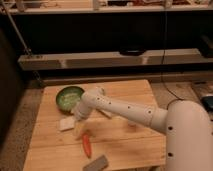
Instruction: Place the white sponge in the ceramic bowl
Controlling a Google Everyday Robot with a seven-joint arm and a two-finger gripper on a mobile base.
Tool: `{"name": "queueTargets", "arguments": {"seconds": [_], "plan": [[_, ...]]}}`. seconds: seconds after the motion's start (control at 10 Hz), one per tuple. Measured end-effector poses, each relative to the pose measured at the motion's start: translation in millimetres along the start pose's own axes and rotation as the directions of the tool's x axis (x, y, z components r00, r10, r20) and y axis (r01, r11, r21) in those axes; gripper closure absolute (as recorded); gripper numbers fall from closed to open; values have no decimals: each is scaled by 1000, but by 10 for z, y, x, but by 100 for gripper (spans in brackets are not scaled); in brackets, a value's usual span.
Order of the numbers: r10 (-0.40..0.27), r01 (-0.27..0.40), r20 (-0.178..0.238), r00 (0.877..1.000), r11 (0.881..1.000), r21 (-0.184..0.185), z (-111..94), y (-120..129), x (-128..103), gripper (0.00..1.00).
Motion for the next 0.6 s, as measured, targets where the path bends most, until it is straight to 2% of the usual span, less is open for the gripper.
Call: {"name": "queueTargets", "arguments": {"seconds": [0.6], "plan": [[7, -8, 25, 1000, 999, 34, 155, 67, -118, 20]]}}
